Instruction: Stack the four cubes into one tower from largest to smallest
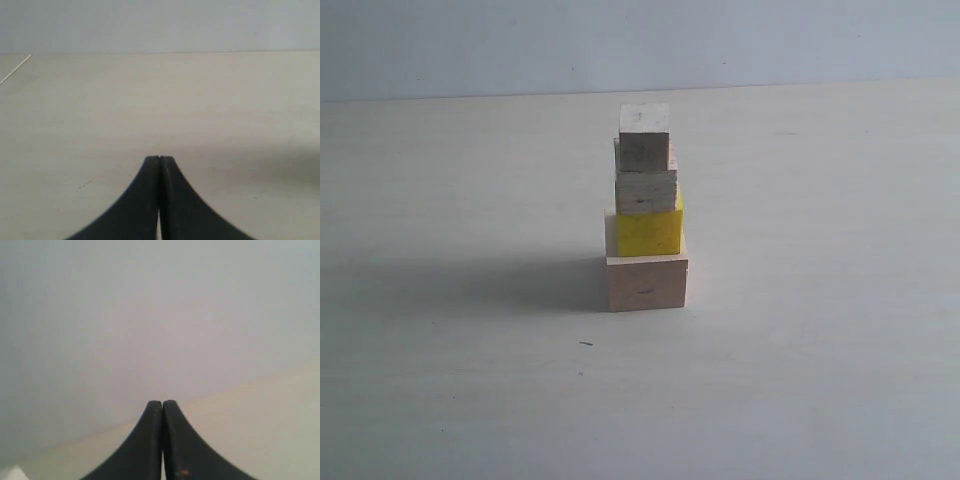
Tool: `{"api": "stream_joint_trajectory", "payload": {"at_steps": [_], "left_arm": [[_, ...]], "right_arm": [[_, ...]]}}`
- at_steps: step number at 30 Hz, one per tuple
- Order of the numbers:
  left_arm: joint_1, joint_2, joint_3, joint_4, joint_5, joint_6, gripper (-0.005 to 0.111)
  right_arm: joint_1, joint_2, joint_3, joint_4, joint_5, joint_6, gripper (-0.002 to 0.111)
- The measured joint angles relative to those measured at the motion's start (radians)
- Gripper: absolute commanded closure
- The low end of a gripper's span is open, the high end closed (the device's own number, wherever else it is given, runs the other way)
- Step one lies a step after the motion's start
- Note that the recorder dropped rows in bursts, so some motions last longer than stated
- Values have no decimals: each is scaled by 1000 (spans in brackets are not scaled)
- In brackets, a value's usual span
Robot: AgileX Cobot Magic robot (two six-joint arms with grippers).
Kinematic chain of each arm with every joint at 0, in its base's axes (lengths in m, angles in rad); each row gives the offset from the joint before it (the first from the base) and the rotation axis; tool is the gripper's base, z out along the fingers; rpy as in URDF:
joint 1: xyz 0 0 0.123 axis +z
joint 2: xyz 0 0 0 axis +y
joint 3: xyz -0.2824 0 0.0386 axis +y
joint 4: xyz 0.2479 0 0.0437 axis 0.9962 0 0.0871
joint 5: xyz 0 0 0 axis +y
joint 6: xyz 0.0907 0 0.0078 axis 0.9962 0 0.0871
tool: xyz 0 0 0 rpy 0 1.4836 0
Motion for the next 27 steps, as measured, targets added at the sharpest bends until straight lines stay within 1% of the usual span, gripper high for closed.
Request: {"api": "stream_joint_trajectory", "payload": {"at_steps": [1,4,8,11,16,23,27], "left_arm": [[0,0,0,0,0,0,107],[0,0,0,0,0,0,107],[0,0,0,0,0,0,107],[0,0,0,0,0,0,107],[0,0,0,0,0,0,107],[0,0,0,0,0,0,107],[0,0,0,0,0,0,107]], "right_arm": [[0,-10,9,22,36,-73,108],[0,-51,25,46,122,-186,108],[0,-128,30,54,246,-255,108],[0,-185,32,26,320,-293,108],[0,-253,96,-25,335,-334,108],[0,-295,238,-21,292,-344,108],[0,-318,253,-19,284,-344,108]]}}
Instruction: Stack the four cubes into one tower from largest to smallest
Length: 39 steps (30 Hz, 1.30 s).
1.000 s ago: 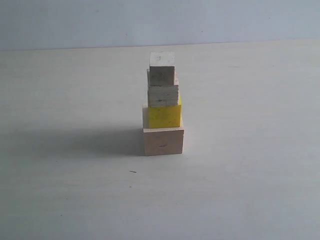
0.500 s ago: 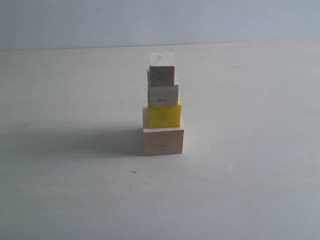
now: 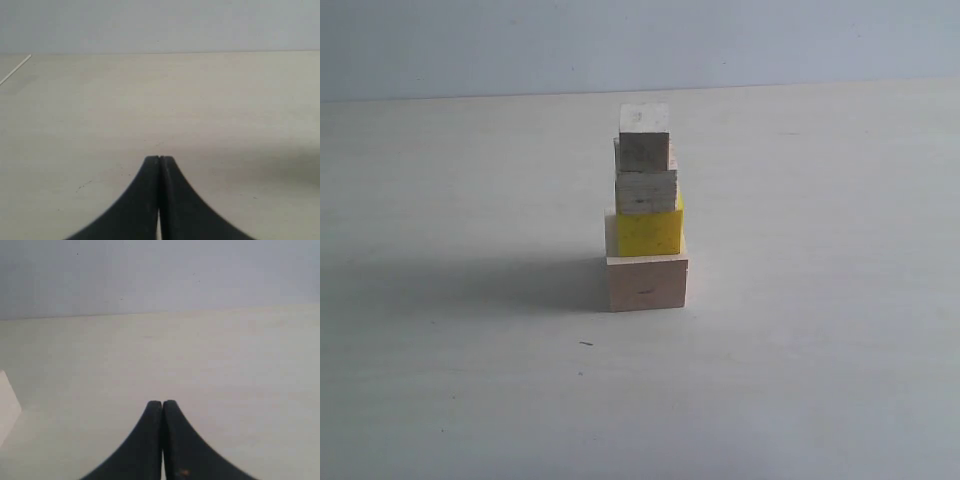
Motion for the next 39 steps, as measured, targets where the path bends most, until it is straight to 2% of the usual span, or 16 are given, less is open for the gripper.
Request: {"api": "stream_joint_trajectory", "payload": {"at_steps": [7,12,16,22,39], "left_arm": [[0,0,0,0,0,0,107],[0,0,0,0,0,0,107],[0,0,0,0,0,0,107],[0,0,0,0,0,0,107],[0,0,0,0,0,0,107]], "right_arm": [[-5,-17,0,4,-14,0,108],[-92,-17,0,38,-14,-4,108],[-109,-17,0,55,-14,-10,108],[-111,-17,0,70,-14,-43,108],[-19,-17,0,87,36,-63,108]]}}
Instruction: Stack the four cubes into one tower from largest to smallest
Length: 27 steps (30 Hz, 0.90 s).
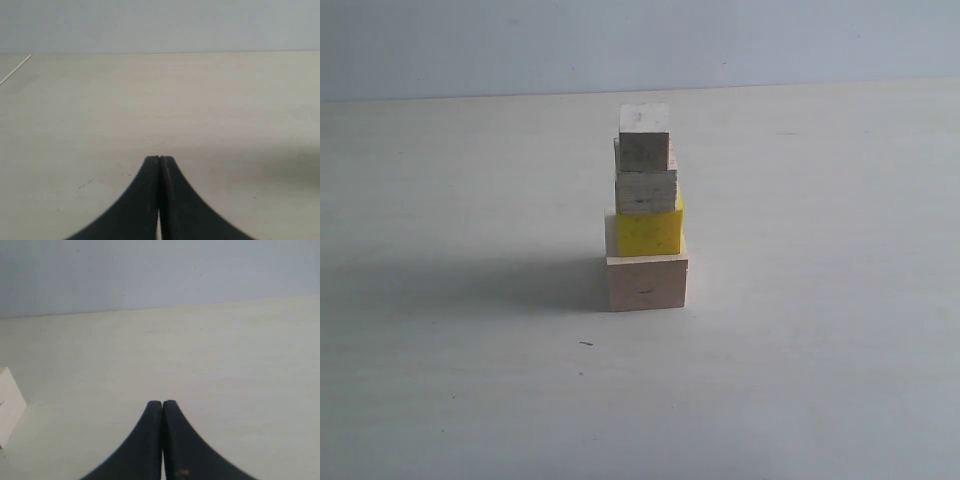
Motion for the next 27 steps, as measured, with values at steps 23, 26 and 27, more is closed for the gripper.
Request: {"api": "stream_joint_trajectory", "payload": {"at_steps": [23,26,27], "left_arm": [[0,0,0,0,0,0,107],[0,0,0,0,0,0,107],[0,0,0,0,0,0,107]], "right_arm": [[0,0,0,0,0,-14,108],[0,0,0,0,0,-15,108],[0,0,0,0,0,-15,108]]}}
